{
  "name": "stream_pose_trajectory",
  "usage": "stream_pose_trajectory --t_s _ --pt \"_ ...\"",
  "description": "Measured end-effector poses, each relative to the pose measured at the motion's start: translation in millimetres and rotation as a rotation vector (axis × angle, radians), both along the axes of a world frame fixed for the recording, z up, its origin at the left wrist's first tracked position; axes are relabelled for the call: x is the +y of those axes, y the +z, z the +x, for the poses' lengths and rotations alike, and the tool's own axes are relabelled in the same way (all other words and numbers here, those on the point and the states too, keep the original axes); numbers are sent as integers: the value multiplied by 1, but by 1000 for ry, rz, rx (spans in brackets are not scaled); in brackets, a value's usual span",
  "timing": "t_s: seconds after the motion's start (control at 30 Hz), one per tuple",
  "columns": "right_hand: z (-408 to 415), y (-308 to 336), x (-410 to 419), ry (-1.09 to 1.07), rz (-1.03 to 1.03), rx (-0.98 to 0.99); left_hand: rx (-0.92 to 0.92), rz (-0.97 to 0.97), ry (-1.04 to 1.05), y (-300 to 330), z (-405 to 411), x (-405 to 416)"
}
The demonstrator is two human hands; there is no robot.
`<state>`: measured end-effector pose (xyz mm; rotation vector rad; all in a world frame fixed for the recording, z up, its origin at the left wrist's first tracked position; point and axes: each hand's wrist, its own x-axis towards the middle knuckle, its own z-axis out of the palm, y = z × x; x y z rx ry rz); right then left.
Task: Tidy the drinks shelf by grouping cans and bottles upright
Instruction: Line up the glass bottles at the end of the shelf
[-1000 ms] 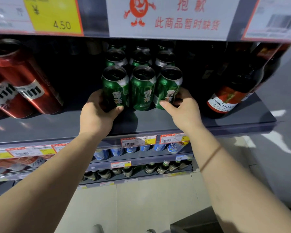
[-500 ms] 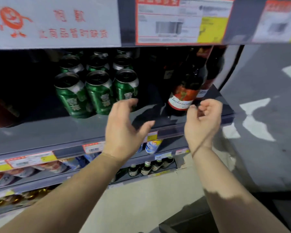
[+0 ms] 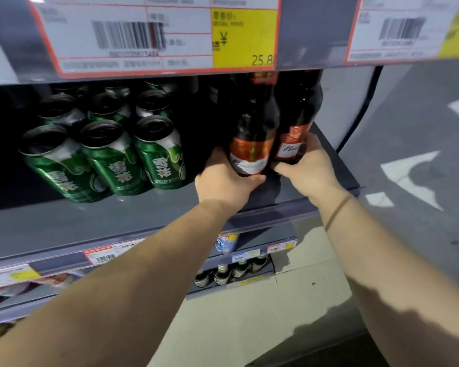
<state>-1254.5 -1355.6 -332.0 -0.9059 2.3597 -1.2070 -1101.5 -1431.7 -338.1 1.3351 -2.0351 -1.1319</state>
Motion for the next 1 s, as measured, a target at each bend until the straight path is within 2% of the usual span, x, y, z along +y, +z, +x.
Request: stream_pose_trajectory --t_s 0.07,0.13,0.37,0.6,0.8,1.0 --pt "3 -2 -3 25 -31 -25 -52 -44 117 3 -1 -8" --pt "5 -2 -5 47 -49 -27 -45 -38 143 4 -5 -19" --pt "7 -6 -5 36 -63 0 -37 -101 60 -5 -1 -21" --pt "7 -4 -2 22 -64 20 -53 -140 62 -5 0 -17" --pt "7 -4 -1 18 -59 40 -24 -117 48 -2 3 -16" --pt "19 6 5 13 1 92 22 27 -72 14 20 -4"
